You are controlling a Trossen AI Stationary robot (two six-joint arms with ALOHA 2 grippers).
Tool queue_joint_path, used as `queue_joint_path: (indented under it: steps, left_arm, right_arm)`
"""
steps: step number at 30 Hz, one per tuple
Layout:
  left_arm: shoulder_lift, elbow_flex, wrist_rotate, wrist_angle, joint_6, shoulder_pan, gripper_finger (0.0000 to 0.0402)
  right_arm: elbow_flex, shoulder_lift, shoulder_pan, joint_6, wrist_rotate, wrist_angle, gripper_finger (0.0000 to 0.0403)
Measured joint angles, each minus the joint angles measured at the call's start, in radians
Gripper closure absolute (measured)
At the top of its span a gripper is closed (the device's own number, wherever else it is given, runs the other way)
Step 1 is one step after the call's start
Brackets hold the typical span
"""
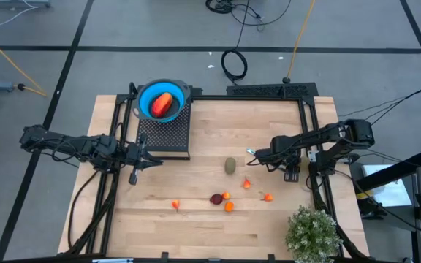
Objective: Pick & Place Fruit
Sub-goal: Put the brown kiwi into the blue strainer bowl on the shelf
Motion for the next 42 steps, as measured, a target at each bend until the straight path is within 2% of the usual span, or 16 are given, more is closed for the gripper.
queue_joint_path:
  steps: [11, 18, 22, 25, 28, 34, 42]
  left_arm:
    - [0.0, 0.0, 0.0, 0.001, 0.0, 0.0, 0.0382]
    - [0.0, 0.0, 0.0, 0.0, 0.0, 0.0, 0.0382]
    - [0.0, 0.0, 0.0, 0.0, 0.0, 0.0, 0.0382]
    - [0.0, 0.0, 0.0, 0.0, 0.0, 0.0, 0.0382]
    - [0.0, 0.0, 0.0, 0.0, 0.0, 0.0, 0.0382]
    - [0.0, 0.0, 0.0, 0.0, 0.0, 0.0, 0.0382]
    - [0.0, 0.0, 0.016, 0.0, 0.0, 0.0, 0.0382]
  right_arm:
    - [0.058, 0.0, 0.0, -0.004, -0.003, -0.005, 0.0269]
    - [0.115, 0.0, 0.0, -0.028, -0.003, -0.005, 0.0304]
    - [0.126, 0.0, 0.0, -0.056, -0.002, -0.127, 0.0317]
    - [0.127, -0.004, 0.0, -0.035, 0.001, -0.215, 0.0315]
    - [0.127, -0.013, -0.001, -0.025, -0.053, -0.286, 0.0301]
    - [0.128, -0.023, 0.0, 0.003, -0.05, -0.237, 0.0282]
    - [0.128, -0.025, 0.0, 0.004, -0.048, -0.224, 0.0283]
